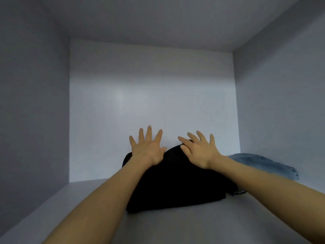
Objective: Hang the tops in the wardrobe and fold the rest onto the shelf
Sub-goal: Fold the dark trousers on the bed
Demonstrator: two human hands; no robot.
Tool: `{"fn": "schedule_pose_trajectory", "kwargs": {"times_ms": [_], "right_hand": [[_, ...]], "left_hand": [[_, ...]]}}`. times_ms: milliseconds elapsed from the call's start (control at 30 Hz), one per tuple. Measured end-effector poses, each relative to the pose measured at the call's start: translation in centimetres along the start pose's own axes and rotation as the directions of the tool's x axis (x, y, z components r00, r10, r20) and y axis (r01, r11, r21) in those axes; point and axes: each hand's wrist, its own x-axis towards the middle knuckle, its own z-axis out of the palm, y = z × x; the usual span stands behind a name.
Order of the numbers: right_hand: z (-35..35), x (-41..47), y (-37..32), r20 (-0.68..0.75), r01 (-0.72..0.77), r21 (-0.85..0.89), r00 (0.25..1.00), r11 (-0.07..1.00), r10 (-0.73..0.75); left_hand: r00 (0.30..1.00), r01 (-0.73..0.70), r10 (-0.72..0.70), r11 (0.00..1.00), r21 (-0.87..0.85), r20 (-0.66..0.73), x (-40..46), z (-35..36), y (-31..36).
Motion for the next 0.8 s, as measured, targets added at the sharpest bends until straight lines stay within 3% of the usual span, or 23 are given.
{"fn": "schedule_pose_trajectory", "kwargs": {"times_ms": [67,133,333,467,600,700,800], "right_hand": [[1.2,-1.4,-0.5,0.185,0.025,0.038,0.982,0.999,-0.031],[2.1,-2.5,-0.2,0.318,-0.032,0.081,0.948,0.996,0.005],[0.6,-4.8,1.0,0.420,-0.123,0.037,0.902,0.992,0.096],[-2.3,-7.3,-0.4,0.146,0.043,-0.016,0.988,0.999,-0.040],[-6.2,-10.2,-2.9,-0.051,0.146,0.220,0.989,0.964,-0.138],[-8.3,-14.4,-5.0,-0.150,0.195,0.507,0.979,0.840,-0.136],[-9.2,-20.1,-7.3,-0.253,0.250,0.726,0.963,0.641,-0.089]], "left_hand": [[0.978,-0.025,0.016,0.999,0.045,0.206,-0.7,2.6,0.6],[0.947,0.012,-0.025,0.999,0.043,0.321,-1.3,3.5,0.2],[0.911,0.122,-0.124,0.992,0.032,0.394,-4.3,1.5,-0.4],[0.986,0.128,-0.133,0.990,0.063,0.095,-7.3,-2.0,-0.2],[0.983,0.127,-0.121,0.991,0.038,-0.137,-12.1,-6.3,0.1],[0.947,0.175,-0.201,0.977,-0.121,-0.251,-17.9,-8.6,0.9],[0.897,0.191,-0.294,0.931,-0.310,-0.329,-25.4,-9.1,2.6]]}}
